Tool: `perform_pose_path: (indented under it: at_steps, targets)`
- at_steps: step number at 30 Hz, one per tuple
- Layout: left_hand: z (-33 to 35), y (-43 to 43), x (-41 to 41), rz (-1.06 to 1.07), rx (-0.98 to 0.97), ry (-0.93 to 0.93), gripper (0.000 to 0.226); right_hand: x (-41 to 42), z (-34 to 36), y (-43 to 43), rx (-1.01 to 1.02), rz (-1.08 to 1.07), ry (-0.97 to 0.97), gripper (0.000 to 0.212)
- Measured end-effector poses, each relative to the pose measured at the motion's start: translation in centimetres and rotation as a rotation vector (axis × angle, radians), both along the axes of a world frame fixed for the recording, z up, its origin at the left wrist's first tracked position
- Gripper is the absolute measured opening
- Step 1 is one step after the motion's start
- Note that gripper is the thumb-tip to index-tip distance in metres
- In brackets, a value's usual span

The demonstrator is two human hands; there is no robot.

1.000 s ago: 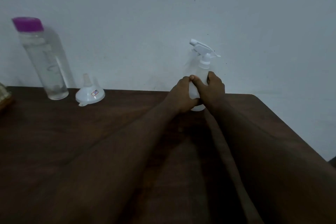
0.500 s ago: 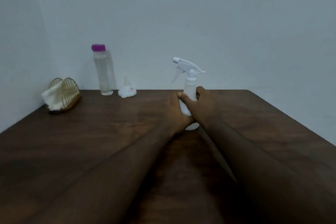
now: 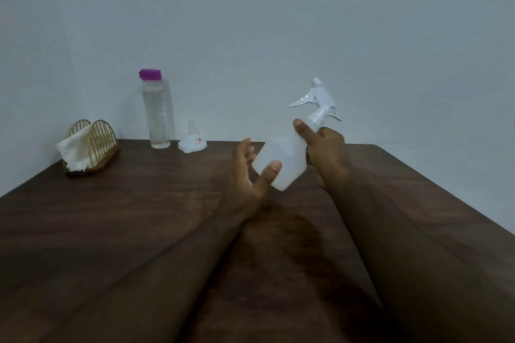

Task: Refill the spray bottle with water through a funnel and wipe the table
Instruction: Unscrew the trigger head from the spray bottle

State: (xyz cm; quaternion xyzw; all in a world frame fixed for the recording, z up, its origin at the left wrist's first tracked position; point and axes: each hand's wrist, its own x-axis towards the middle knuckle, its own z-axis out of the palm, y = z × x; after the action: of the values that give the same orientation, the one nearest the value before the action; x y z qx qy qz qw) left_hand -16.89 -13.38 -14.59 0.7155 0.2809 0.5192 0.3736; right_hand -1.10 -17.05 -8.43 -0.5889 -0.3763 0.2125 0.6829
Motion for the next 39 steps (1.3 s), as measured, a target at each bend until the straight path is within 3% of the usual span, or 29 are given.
perform_pose_path:
  at_steps: [2,7,15,21,30,39]
  targets:
    - [0.1,0.1,-0.2,0.043,-0.012,-0.130,0.092,0.2,0.1,0.4,0.023,0.027,0.125,0.028]
    - [0.3,0.1,-0.5,0.101,0.003,-0.182,0.085,-0.5,0.1,0.4,0.044,-0.063,-0.093,0.038]
    - [-0.7,-0.2,-0.3,0.018,0.109,0.122,0.096,-2.7,-0.9,-0.7,-0.028,-0.011,-0.303,0.033]
    - [-1.3,0.3,0.5,0.018,0.202,0.211,0.078,-4.5,-2.3,-0.5,-0.038,-0.015,-0.405,0.040]
    - [-1.1,0.5,0.8,0.110,0.096,0.130,0.080,-4.9,-0.8,-1.1,0.099,0.060,-0.291,0.022]
    - [-0.1,0.1,1.3,0.087,-0.048,0.021,0.125,-6.0,-0.6,-1.9,0.068,0.168,-0.271,0.030]
